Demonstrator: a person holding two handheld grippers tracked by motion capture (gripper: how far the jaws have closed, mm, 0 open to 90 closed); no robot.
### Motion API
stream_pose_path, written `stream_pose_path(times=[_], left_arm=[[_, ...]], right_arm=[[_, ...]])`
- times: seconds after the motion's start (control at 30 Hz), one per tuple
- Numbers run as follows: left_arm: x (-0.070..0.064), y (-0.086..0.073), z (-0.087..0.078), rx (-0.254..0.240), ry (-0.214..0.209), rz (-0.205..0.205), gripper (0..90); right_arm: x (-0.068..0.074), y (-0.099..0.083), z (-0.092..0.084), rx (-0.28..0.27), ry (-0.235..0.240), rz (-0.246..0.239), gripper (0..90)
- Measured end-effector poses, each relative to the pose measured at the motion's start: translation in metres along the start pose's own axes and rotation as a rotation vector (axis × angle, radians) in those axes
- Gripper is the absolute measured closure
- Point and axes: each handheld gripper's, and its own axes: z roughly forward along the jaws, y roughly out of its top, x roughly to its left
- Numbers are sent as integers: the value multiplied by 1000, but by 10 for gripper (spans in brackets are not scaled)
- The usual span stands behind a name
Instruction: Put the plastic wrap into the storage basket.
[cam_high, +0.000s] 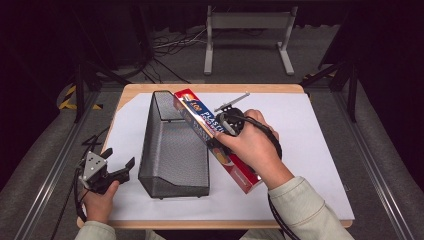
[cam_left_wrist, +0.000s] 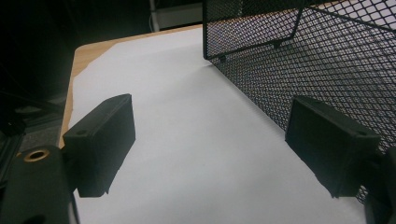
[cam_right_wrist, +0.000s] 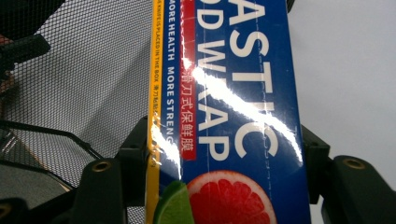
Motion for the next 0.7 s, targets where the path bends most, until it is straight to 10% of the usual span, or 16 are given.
stream_pose_path(times=[0.7], left_arm=[[1,0,1,-6,-9,-4,164]], right_arm=[[30,9,32,6,62,26,394]])
